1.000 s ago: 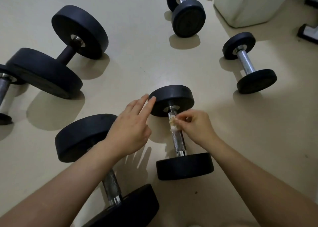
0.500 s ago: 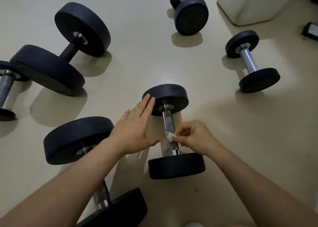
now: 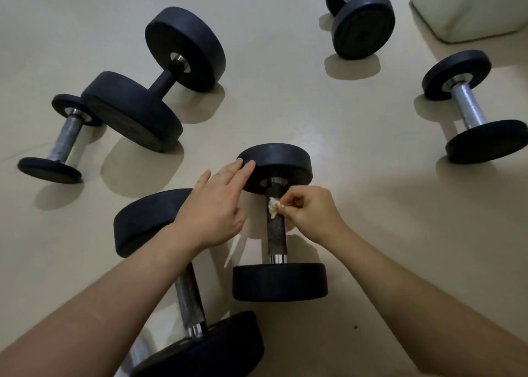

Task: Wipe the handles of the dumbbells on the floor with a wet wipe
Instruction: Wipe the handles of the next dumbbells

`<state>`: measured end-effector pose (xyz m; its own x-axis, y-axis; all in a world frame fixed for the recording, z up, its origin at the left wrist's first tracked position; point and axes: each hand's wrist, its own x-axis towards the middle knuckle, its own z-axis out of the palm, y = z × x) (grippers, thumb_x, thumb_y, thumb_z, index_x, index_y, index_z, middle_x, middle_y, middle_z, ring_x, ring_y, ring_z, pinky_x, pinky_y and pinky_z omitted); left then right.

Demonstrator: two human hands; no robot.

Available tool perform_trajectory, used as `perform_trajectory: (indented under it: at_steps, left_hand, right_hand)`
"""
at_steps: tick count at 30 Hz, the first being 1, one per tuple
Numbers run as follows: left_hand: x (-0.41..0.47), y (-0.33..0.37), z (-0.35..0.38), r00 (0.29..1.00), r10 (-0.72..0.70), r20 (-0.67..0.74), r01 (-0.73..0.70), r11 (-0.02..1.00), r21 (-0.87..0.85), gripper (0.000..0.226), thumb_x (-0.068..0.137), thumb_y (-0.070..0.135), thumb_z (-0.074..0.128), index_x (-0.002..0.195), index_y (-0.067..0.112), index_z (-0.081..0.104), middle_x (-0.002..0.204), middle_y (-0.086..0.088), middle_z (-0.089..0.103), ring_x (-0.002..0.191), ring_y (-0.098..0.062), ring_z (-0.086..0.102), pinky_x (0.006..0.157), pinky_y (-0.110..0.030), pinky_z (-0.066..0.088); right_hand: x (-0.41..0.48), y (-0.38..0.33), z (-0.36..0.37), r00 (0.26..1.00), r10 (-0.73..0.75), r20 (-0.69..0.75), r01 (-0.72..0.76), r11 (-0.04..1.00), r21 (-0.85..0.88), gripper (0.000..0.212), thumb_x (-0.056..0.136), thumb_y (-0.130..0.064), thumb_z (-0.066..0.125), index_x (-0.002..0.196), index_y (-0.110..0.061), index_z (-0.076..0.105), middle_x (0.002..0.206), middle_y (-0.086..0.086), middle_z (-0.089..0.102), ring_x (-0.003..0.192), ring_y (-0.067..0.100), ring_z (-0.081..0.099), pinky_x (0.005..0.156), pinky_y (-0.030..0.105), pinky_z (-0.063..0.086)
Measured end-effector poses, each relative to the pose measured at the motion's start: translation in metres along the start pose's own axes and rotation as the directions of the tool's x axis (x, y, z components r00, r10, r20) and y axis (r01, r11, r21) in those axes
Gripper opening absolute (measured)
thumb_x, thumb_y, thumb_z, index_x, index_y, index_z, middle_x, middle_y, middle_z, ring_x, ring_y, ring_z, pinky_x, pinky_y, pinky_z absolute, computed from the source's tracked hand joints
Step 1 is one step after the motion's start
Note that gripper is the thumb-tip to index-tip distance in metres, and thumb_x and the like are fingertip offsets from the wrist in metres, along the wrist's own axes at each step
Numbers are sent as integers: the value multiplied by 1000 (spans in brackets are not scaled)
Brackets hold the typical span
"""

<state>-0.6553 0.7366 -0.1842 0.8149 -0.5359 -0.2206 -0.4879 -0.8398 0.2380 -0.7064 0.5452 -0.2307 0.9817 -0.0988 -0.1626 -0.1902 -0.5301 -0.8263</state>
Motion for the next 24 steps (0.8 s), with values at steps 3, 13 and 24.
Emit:
perform_trajectory:
  at_steps: [3, 13, 24]
  left_hand:
    - [-1, -1, -5, 995, -78, -54, 73, 994, -80, 73, 82, 19, 52, 148, 23, 21, 154, -3, 30, 139, -18, 30, 113, -41, 26]
    - [-10, -20, -10, 981, -181, -72, 179, 983, -29, 60, 84, 26, 51, 142, 21, 35, 142, -2, 46, 131, -21, 39, 101, -44, 39]
    - [11, -20, -6, 964, -188, -190, 158, 974, -161, 55, 88, 44, 45, 140, 40, 25, 129, -9, 43, 116, -29, 41, 90, -47, 45]
  right_hand:
    - [-30, -9, 3, 935, -1, 353, 39, 994, -100, 5, 79, -17, 76, 75, -19, 73, 69, -13, 64, 65, 5, 61, 66, 23, 52]
    - [-20, -20, 14, 940, -35, 340, 93, 983, -156, 6, 80, -24, 74, 82, -18, 75, 74, -8, 67, 67, 7, 61, 69, 24, 52]
    - [-14, -39, 41, 992, -62, 112, 77, 988, -132, 6, 82, -20, 73, 82, -14, 76, 75, -1, 72, 67, 12, 66, 69, 32, 55]
